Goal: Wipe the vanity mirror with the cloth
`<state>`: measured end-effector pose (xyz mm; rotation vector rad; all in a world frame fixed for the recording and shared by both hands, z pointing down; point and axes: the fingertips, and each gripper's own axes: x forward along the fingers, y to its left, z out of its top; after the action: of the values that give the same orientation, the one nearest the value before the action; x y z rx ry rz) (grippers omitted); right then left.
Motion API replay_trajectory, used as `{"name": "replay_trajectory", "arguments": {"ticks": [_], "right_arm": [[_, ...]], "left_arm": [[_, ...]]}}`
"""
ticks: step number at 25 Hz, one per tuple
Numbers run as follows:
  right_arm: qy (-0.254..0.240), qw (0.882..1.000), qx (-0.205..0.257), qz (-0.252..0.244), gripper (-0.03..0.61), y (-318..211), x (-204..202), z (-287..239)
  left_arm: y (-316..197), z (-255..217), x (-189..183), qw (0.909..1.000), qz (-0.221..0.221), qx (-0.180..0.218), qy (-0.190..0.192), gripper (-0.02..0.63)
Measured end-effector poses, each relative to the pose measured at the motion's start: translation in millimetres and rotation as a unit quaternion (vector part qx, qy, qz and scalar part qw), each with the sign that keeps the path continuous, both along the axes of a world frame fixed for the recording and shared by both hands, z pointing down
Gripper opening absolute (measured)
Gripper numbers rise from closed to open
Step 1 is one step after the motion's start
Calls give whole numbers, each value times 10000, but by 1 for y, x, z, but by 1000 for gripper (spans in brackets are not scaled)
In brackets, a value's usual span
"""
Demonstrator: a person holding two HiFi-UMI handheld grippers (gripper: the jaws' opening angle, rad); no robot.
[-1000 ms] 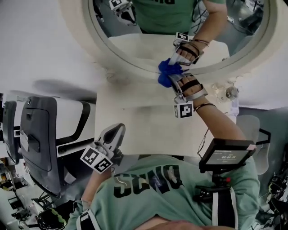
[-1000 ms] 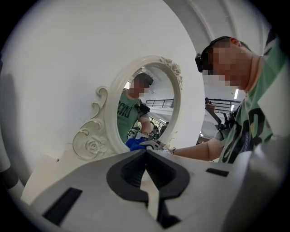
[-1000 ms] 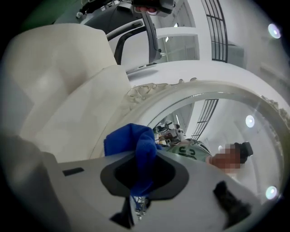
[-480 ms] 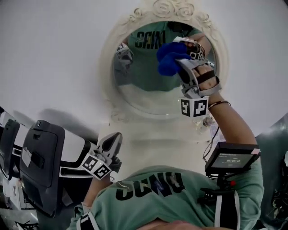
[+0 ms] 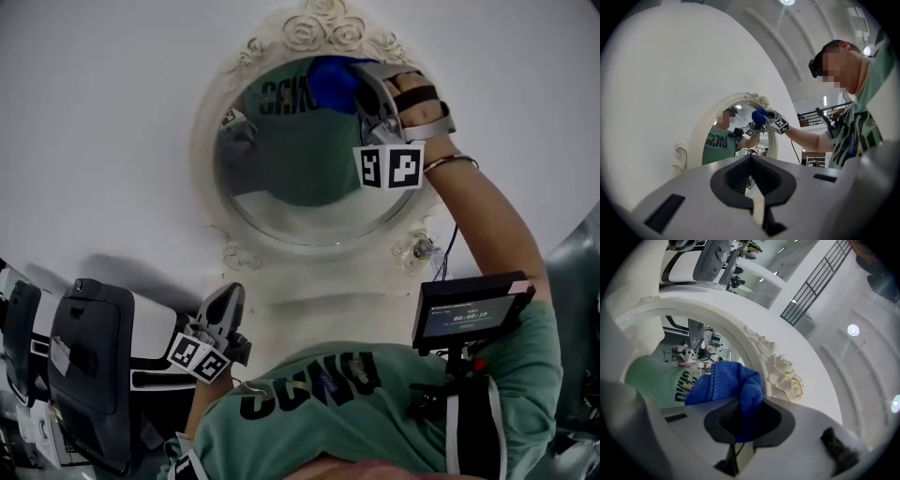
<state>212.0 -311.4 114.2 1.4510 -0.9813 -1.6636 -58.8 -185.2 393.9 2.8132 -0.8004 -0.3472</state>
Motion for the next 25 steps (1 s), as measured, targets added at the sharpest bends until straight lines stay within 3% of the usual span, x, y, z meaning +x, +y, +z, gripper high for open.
{"name": "replay_trajectory", "arguments": {"ticks": [5,10,20,25], "right_arm": [[-149,9999,-25,-41,48,-3,4,5],[-65,9996,-279,-77,48,-3,4,54],[-117,9945,-1019,-229,48,25,10,214],[-346,9807,-1894,-348,48,20,8,354]], "left_arm": [[1,4,4,9999,49,-102,-98,9],[7,13,10,9994,141,-253,-195,9],[27,54,33,9935,452,-923,-488,9],[27,106,39,9852,544,-1439,-760,9]]}}
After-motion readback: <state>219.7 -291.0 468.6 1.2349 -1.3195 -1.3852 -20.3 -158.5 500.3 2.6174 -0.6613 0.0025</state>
